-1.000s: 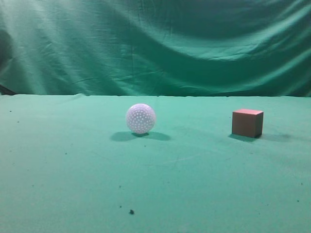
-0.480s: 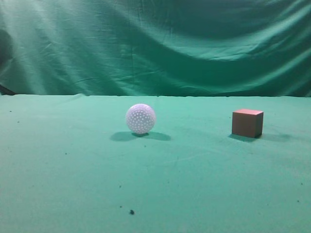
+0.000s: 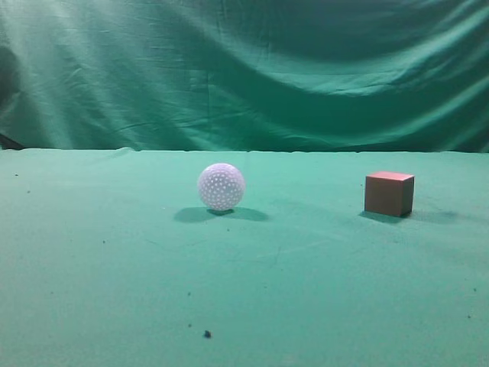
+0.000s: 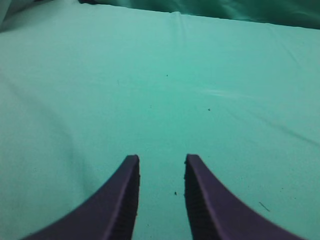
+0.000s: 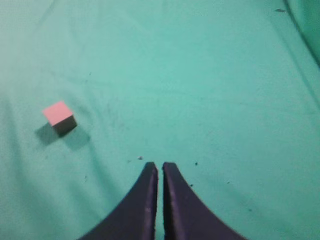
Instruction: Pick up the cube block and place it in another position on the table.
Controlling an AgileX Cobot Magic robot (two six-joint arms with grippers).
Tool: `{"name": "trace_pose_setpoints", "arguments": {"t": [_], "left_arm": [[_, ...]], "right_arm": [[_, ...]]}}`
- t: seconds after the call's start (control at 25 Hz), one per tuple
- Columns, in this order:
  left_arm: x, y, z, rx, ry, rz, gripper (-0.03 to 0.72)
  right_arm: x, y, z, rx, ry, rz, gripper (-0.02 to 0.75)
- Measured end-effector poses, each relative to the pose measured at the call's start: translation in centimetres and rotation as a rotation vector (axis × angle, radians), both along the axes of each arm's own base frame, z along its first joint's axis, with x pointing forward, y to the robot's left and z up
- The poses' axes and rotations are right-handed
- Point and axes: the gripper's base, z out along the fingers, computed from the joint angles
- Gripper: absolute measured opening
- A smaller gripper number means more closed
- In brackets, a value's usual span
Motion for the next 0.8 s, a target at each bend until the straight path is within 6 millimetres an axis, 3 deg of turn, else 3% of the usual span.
{"name": "trace_pose_setpoints", "arguments": {"t": [0.32, 0.36, 0.4, 0.72, 0.8], "left_arm": [[0.0, 0.0, 0.0, 0.000, 0.000, 0.000, 0.262], [0.0, 0.0, 0.0, 0.000, 0.000, 0.000, 0.262], [0.0, 0.0, 0.0, 0.000, 0.000, 0.000, 0.262], [0.0, 0.0, 0.0, 0.000, 0.000, 0.000, 0.262], [0.0, 0.0, 0.0, 0.000, 0.000, 0.000, 0.262]], "right_arm": [[4.8, 4.7, 0.0, -0.048, 0.256, 0.222, 0.000], [5.6, 5.4, -0.1, -0.056, 0.283, 0.239, 0.048], [6.4, 6.1, -0.3, -0.068, 0.308, 0.259, 0.048], [12.3, 10.1, -3.7, -0.138, 0.491, 0.295, 0.504], [13.7, 10.8, -5.0, -0.149, 0.534, 0.287, 0.573]]}}
